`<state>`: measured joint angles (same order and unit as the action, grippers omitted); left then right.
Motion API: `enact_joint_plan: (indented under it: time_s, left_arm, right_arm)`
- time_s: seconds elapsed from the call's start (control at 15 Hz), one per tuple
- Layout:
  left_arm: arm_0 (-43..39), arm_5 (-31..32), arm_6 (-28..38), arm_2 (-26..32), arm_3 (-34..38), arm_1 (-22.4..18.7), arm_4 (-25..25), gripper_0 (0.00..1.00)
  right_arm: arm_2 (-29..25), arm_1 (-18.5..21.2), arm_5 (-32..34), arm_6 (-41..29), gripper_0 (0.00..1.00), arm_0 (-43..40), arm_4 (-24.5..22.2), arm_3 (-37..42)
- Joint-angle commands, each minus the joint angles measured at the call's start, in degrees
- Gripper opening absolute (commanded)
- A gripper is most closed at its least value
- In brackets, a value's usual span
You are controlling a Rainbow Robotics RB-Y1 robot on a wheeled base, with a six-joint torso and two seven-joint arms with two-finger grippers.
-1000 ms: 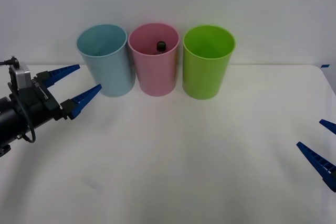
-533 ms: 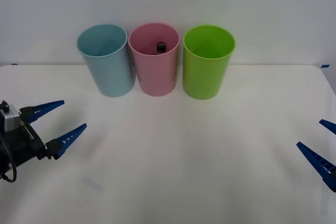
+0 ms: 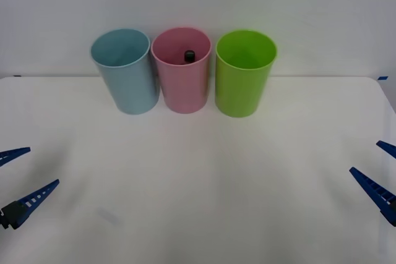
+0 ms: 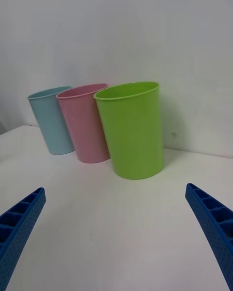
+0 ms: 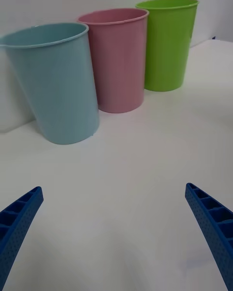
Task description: Grasp the object on the table and drop it into the matching bin: aluminum can to the light blue bin, PET bottle to the pink bin.
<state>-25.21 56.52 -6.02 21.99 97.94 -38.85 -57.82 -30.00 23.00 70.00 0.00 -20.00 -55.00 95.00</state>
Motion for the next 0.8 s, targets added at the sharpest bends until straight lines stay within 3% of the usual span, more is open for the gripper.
enact_joint_plan:
  time_s: [0.07,0.8]
  left_arm:
    - [-2.48,-0.53,0.13,1.56,0.41,0.01,0.34,1.0]
    - [-3.0,-2.99,0.39,1.48,0.41,2.11,0.34,1.0]
  right_arm:
    - [0.0,0.0,0.0,0.0,1.0,0.0,0.0,0.0]
    - [0.0,0.0,0.0,0.0,1.0,0.0,0.0,0.0]
